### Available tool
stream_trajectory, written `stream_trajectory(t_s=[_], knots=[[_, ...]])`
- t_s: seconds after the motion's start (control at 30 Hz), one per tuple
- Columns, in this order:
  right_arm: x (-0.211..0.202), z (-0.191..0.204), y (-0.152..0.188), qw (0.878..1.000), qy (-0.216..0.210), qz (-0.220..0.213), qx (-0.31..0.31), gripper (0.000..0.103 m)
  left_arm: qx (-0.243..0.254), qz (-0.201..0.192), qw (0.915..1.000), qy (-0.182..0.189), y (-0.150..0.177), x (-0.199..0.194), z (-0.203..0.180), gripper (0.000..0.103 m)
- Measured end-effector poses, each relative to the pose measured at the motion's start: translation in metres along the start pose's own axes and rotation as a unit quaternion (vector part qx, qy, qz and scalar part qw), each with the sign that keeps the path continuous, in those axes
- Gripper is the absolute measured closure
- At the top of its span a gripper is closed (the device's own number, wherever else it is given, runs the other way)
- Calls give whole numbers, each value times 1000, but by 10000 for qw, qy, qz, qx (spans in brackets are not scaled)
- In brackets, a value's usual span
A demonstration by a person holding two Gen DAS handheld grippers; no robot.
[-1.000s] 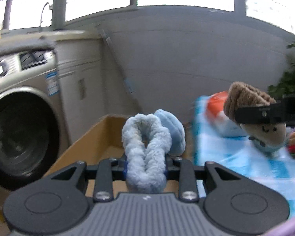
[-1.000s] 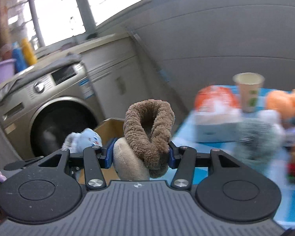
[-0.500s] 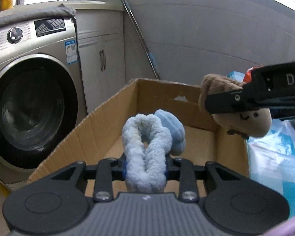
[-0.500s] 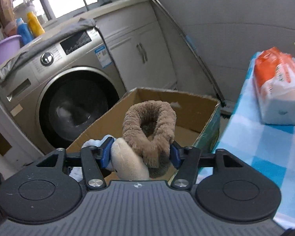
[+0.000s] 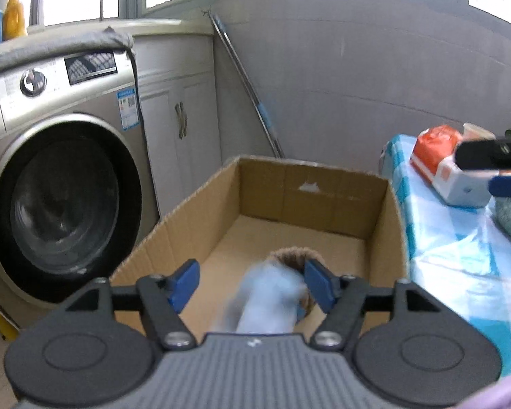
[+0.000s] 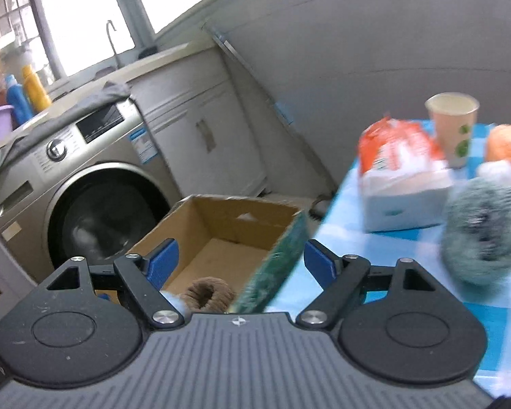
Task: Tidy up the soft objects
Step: 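Carry both wristbands to the cardboard box and open both grippers to drop them, then move both grippers back toward the table of soft toys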
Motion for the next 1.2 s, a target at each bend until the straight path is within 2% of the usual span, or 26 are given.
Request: stream_trajectory(t_s=[0.23, 0.43, 0.57, 1.2], knots=[[-58, -15, 5, 9986, 443, -277, -17, 0, 57, -223, 9997, 28, -13, -21, -7, 30], [-90, -31, 21, 9962, 738, -441, 106, 0, 127, -312, 9994, 119, -19, -35, -25, 27], [-97, -37, 26, 9944, 910, -517, 162, 0, 236, -391, 9987, 245, -22, -48, -42, 17], [-168, -85, 52, 9813, 1646, -929, 354, 0, 833, -755, 9899, 865, -25, -104, -133, 17]])
Point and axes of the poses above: each gripper's, at about its wrist camera, not at the fingertips, and x roughly the way its jaws point, z to its left, y to its underside, the point moved 8 cm from there along x, roughly the way its jaws point, and after that the axes turned 10 degrees about -y, right-handed, at the moved point
